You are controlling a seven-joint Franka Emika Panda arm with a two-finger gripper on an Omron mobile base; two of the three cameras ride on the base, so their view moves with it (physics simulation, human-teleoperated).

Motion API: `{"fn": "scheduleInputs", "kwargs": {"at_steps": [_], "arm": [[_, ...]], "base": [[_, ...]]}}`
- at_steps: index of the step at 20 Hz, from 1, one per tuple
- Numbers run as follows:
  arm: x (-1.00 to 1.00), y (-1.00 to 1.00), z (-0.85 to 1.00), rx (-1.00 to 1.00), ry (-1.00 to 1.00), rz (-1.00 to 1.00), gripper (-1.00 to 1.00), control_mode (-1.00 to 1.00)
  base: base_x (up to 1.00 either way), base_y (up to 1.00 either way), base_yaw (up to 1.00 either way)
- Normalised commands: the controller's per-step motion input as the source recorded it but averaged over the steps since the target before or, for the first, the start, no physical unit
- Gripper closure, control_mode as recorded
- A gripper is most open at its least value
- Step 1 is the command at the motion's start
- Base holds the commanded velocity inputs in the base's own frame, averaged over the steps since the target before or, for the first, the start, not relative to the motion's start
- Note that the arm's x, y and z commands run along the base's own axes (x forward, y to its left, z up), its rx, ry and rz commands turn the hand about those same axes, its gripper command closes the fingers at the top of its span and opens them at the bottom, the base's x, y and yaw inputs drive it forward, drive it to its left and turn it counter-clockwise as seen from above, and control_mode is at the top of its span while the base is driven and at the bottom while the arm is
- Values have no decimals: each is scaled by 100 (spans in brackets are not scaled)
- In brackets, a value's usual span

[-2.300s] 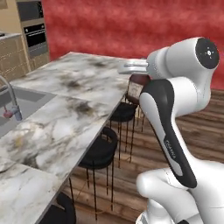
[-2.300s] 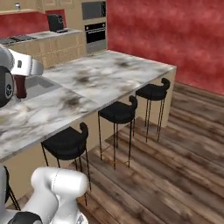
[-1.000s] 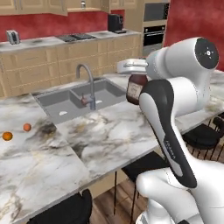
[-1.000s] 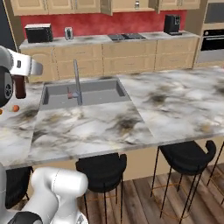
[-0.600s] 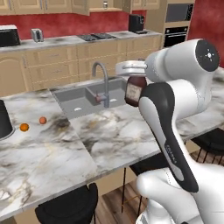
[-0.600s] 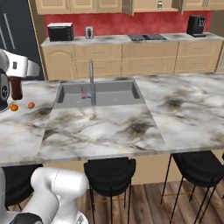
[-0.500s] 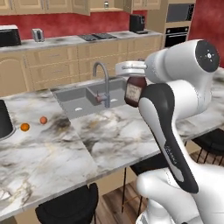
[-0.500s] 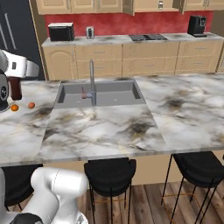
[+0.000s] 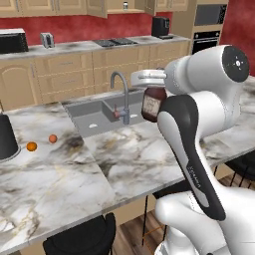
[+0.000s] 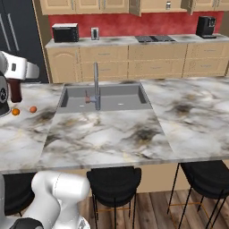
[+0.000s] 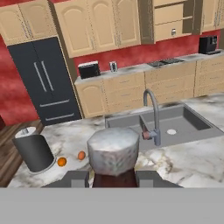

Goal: Move the ketchup and mayonnaise from the cabinet to the dining counter.

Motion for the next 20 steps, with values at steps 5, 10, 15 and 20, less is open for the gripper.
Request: {"fn": "scheduleInputs", "kwargs": {"at_steps": [5, 10, 15, 20], "arm": [[0, 0, 0, 0, 0, 0, 100, 100], [0, 0, 0, 0, 0, 0, 100, 100], [1, -15, -8, 4, 0, 5, 100, -100], [13, -28, -24, 7, 1, 16, 100, -100]], "base": [[0, 0, 0], [0, 0, 0], [0, -4, 1], [0, 0, 0]]}}
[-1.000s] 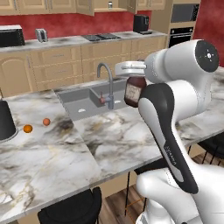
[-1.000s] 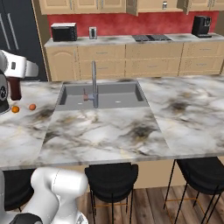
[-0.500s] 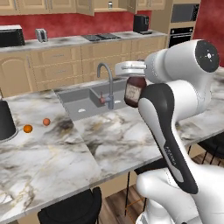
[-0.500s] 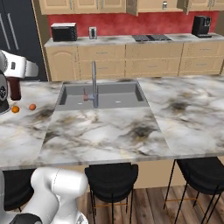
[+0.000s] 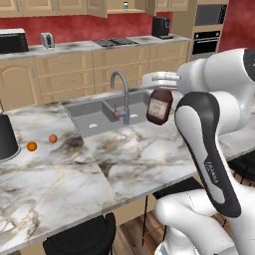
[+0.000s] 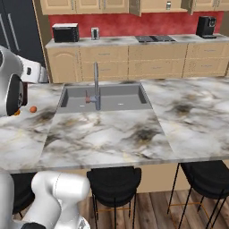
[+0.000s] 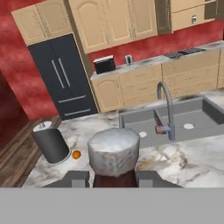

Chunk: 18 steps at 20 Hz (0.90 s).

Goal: Move the ketchup and mayonnaise from the cabinet to the dining counter.

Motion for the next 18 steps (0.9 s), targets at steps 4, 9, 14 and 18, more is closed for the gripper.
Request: {"fn": "scheduleInputs", "kwargs": {"at_steps": [4, 9, 14, 18], "arm": [[24, -14, -36, 1, 0, 22, 100, -100], [33, 5, -47, -7, 4, 19, 100, -100], [37, -1, -45, 0, 16, 20, 100, -100], [24, 0, -50, 0, 2, 17, 100, -100]], "base": [[0, 0, 0], [0, 0, 0], [0, 0, 0], [0, 0, 0]]}}
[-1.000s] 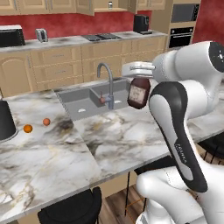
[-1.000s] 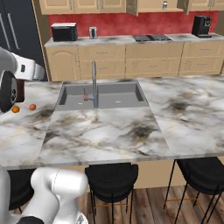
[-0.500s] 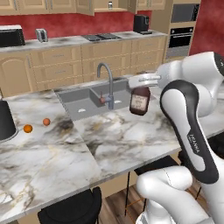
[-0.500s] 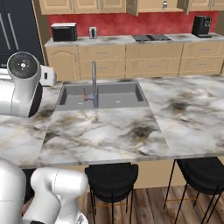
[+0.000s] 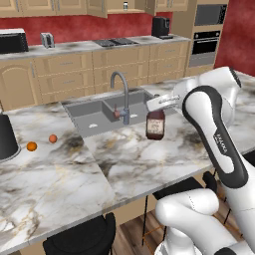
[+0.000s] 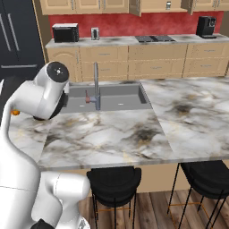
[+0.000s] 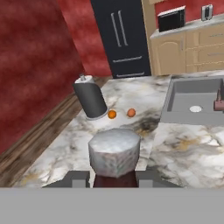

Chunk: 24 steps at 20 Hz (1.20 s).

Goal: Move the ketchup and mayonnaise from the cabinet to the dining counter.

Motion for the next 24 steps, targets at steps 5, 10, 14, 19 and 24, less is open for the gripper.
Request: {"fn": "scheduleInputs", "kwargs": {"at_steps": [5, 10, 14, 19, 24], "arm": [[15, 7, -55, -5, 0, 10, 100, -100], [11, 12, -55, -11, -10, 1, 100, -100], [21, 3, -48, -2, -6, 0, 100, -100], [23, 9, -45, -3, -10, 0, 100, -100], [40, 4, -37, 0, -5, 0, 100, -100]], "base": [[0, 0, 0], [0, 0, 0], [0, 0, 0], [0, 0, 0], [0, 0, 0]]}}
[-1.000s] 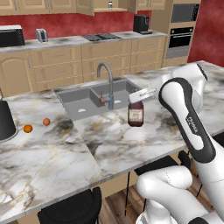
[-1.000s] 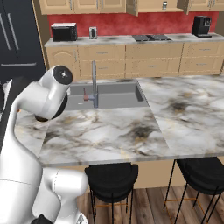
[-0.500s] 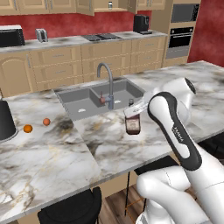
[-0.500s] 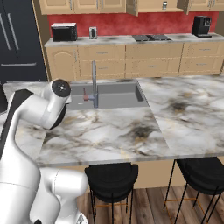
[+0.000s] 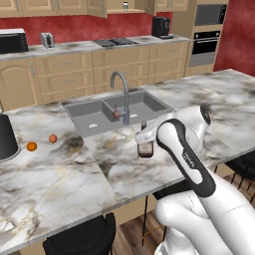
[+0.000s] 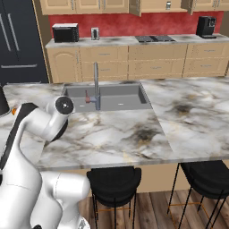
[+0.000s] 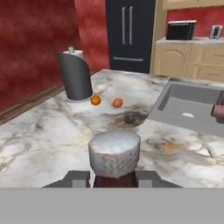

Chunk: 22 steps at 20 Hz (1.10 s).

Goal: Move the ketchup and mayonnaise from the cabinet to the dining counter.

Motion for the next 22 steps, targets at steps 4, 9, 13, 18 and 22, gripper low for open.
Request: {"fn": "scheduleInputs", "kwargs": {"at_steps": [4, 9, 13, 18, 22], "arm": [[39, 3, -36, 0, -4, 1, 100, -100], [29, 4, -40, 0, -10, 4, 100, -100], [19, 1, -46, 0, -1, 6, 100, -100], [24, 0, -41, 3, 0, 6, 100, -100], [15, 3, -46, 1, 0, 7, 100, -100]], "base": [[0, 0, 0], [0, 0, 0], [0, 0, 0], [0, 0, 0], [0, 0, 0]]}}
